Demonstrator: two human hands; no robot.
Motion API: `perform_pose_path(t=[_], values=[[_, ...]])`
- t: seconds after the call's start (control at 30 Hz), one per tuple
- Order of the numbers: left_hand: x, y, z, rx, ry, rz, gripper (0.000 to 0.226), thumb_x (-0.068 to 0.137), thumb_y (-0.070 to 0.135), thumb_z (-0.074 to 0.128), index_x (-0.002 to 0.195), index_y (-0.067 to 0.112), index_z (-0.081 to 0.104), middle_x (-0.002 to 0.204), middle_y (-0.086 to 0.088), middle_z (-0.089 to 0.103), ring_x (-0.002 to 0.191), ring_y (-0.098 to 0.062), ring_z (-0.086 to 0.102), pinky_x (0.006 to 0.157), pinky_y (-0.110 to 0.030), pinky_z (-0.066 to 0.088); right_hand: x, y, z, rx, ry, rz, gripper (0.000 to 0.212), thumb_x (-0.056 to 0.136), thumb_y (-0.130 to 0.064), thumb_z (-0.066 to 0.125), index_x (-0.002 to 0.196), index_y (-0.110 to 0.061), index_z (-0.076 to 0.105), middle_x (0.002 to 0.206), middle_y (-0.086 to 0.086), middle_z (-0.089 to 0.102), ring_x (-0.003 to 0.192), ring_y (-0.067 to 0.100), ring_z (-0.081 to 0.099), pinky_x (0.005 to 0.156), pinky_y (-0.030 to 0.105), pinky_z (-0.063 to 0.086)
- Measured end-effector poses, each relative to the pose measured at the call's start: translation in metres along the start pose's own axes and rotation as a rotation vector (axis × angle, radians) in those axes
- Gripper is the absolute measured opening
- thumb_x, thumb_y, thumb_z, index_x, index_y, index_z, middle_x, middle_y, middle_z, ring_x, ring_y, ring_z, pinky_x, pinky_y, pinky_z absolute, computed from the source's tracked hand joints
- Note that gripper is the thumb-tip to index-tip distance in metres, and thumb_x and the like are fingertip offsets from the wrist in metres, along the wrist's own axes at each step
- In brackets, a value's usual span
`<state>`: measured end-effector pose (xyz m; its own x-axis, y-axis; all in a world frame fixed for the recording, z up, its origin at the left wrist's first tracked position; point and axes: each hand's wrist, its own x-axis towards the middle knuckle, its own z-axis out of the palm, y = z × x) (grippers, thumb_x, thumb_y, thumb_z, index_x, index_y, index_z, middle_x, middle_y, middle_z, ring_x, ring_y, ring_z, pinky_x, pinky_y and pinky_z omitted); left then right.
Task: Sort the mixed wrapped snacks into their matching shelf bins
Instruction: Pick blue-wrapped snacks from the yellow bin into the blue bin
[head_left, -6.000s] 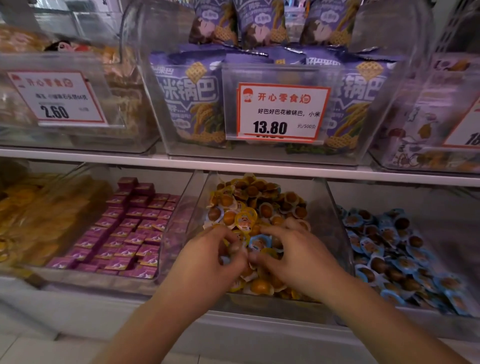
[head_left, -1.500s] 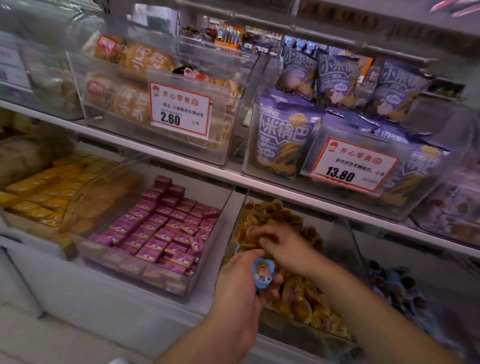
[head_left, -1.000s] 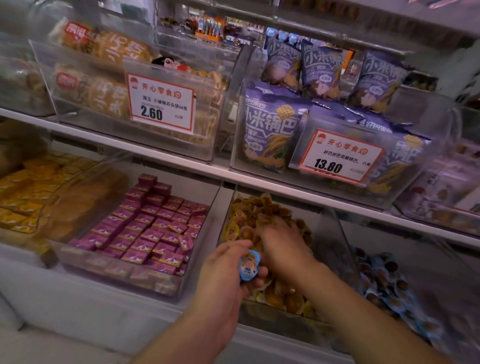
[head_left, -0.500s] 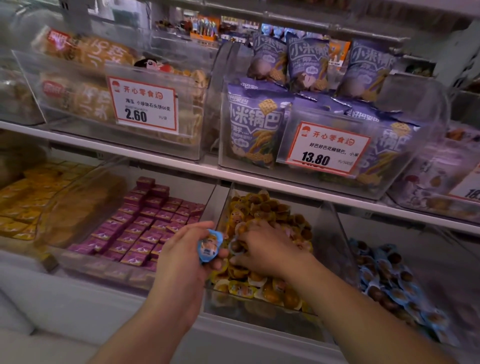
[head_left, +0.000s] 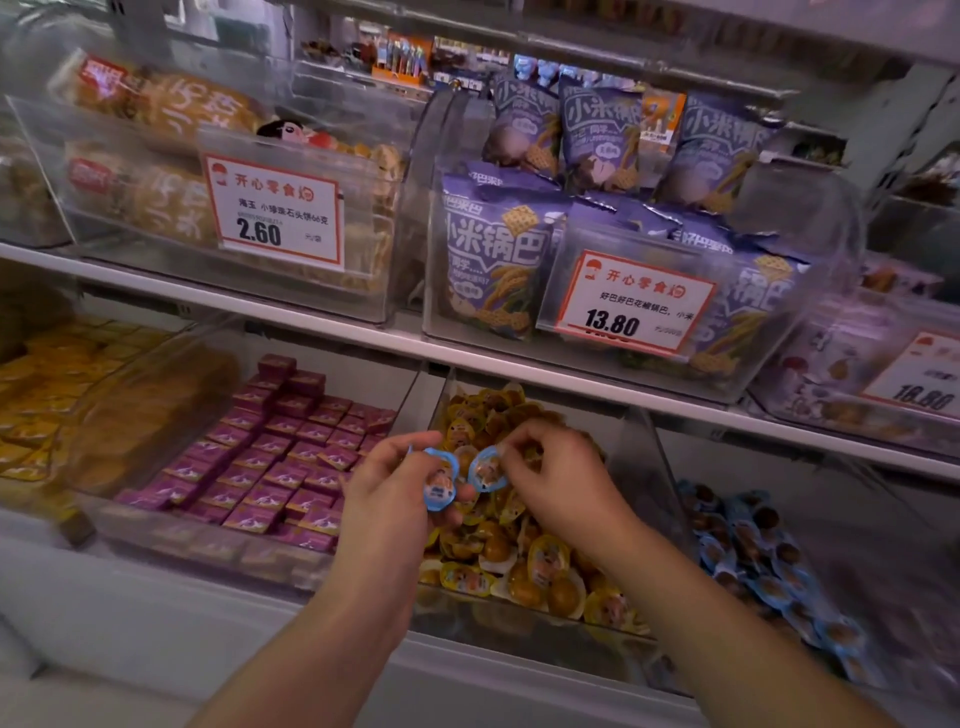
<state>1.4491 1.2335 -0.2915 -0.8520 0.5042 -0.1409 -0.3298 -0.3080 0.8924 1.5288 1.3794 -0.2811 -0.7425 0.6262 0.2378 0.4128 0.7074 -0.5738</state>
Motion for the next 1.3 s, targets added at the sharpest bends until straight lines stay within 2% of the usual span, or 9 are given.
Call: perform_pose_path(t=[0.1,0.2,0.33,0.6,0.77,1.0,1.1,1.2,1.3], values=[[-0.007,-0.013,0.009,0.258,-0.037,0.207,0.027,0.095,0.006,0.054,0.1,0.029,0.067,0.078,0.008,0.07,0.061,-0.007,0.065,0.05,-0.02,0.049,-0.028,-0.01,-0.006,0.546,0.094,0.248,0.013,0.096,-0.017,0.061,0.089,-0.012,0.07,0.087,0.008,0.074,0.077,0.024,0.071,0.076,0.049,0.06],[-0.019,-0.034,0.029,0.446,-0.156,0.367,0.031,0.097,0.005,0.051,0.106,0.034,0.059,0.09,0.011,0.069,0.076,0.001,0.065,0.065,-0.018,0.052,-0.064,-0.023,-0.006,1.229,-0.008,0.579,0.022,0.097,-0.017,0.056,0.094,-0.007,0.076,0.095,0.019,0.075,0.074,0.027,0.074,0.062,0.041,0.06],[-0.035,-0.056,0.055,0.772,-0.374,0.58,0.035,0.091,0.016,0.049,0.119,0.036,0.053,0.116,0.015,0.057,0.111,-0.003,0.053,0.096,-0.033,0.047,-0.077,-0.015,-0.021,1.47,0.004,0.715,0.032,0.095,-0.037,0.058,0.104,-0.014,0.077,0.107,0.012,0.075,0.099,0.023,0.072,0.085,0.037,0.054],[-0.049,-0.062,0.093,0.839,-0.789,0.734,0.079,0.091,0.054,0.045,0.158,0.028,0.013,0.162,0.023,0.01,0.151,-0.001,0.007,0.123,-0.042,0.017,-0.088,0.041,-0.077,1.242,0.086,0.454,0.021,0.082,-0.035,0.073,0.101,-0.027,0.076,0.106,0.005,0.076,0.097,0.019,0.074,0.074,0.033,0.059],[-0.014,-0.07,0.089,0.902,-0.711,0.774,0.054,0.1,0.053,0.037,0.147,0.028,0.042,0.154,0.014,0.038,0.144,-0.006,0.033,0.117,-0.031,0.029,-0.074,0.102,-0.1,1.319,0.33,0.531,0.009,0.09,-0.006,0.066,0.097,-0.004,0.071,0.08,0.016,0.072,0.064,0.021,0.069,0.045,0.025,0.046],[0.069,-0.061,0.083,1.476,-0.54,0.809,0.035,0.09,0.035,0.056,0.122,0.027,0.067,0.123,-0.001,0.067,0.112,-0.024,0.061,0.097,-0.038,0.049,-0.046,0.158,-0.078,0.141,0.177,0.395,0.027,0.096,-0.038,0.058,0.114,-0.021,0.069,0.11,-0.002,0.067,0.104,0.016,0.061,0.085,0.026,0.043],[0.097,-0.064,0.105,1.614,-0.474,0.987,0.037,0.087,0.038,0.057,0.118,0.021,0.069,0.116,-0.01,0.071,0.104,-0.033,0.067,0.088,-0.039,0.053,-0.05,0.147,-0.06,0.378,0.245,0.325,0.025,0.095,-0.036,0.06,0.118,-0.026,0.066,0.116,-0.005,0.068,0.112,0.012,0.062,0.095,0.027,0.046],[0.132,-0.069,0.137,1.794,-0.622,0.618,0.048,0.095,0.059,0.041,0.13,0.031,0.057,0.14,-0.004,0.057,0.123,-0.029,0.056,0.099,-0.039,0.044,-0.052,0.135,-0.044,0.459,0.225,0.263,0.028,0.094,-0.036,0.061,0.122,-0.031,0.061,0.115,-0.011,0.068,0.109,0.005,0.062,0.098,0.029,0.049],[0.15,-0.087,0.145,2.082,-0.769,0.58,0.067,0.083,0.076,0.025,0.142,0.046,0.04,0.147,-0.002,0.046,0.132,-0.031,0.044,0.104,-0.047,0.036,-0.05,0.133,-0.04,0.451,0.234,0.28,0.04,0.094,-0.041,0.059,0.133,-0.029,0.054,0.119,-0.014,0.062,0.111,0.003,0.059,0.096,0.023,0.046]])
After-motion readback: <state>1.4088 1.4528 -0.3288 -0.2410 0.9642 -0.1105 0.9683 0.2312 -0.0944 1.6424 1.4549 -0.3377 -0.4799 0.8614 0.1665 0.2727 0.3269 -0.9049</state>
